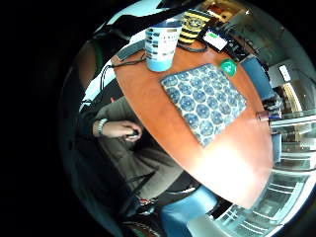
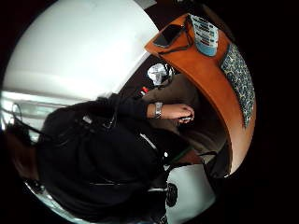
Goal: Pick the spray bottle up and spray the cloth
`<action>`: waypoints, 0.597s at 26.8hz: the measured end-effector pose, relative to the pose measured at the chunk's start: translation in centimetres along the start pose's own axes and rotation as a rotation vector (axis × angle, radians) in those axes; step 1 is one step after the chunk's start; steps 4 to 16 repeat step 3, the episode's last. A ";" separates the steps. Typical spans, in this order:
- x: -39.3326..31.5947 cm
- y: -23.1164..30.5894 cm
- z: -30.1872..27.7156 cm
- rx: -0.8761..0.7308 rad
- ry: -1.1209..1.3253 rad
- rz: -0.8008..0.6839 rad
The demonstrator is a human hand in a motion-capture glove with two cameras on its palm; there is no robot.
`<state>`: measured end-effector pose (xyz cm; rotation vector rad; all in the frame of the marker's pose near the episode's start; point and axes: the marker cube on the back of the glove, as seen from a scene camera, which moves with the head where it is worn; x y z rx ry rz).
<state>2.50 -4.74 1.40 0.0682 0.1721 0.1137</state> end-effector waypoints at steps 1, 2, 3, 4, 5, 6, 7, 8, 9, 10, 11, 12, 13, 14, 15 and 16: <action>0.0 0.0 0.3 -0.010 0.003 0.003; 0.1 0.0 0.5 -0.016 0.006 0.005; 0.1 0.1 0.6 -0.020 0.007 0.007; 0.1 0.1 0.6 -0.020 0.007 0.007; 0.1 0.1 0.6 -0.020 0.007 0.007; 0.1 0.1 0.6 -0.020 0.007 0.007; 0.1 0.1 0.6 -0.020 0.007 0.007; 0.1 0.1 0.6 -0.020 0.007 0.007; 0.1 0.1 0.6 -0.020 0.007 0.007; 0.1 0.1 0.6 -0.020 0.007 0.007; 0.1 0.1 0.6 -0.020 0.007 0.007; 0.1 0.1 0.6 -0.020 0.007 0.007; 0.1 0.1 0.6 -0.020 0.007 0.007; 0.1 0.1 0.6 -0.020 0.007 0.007; 0.1 0.1 0.6 -0.020 0.007 0.007; 0.1 0.1 0.6 -0.020 0.007 0.007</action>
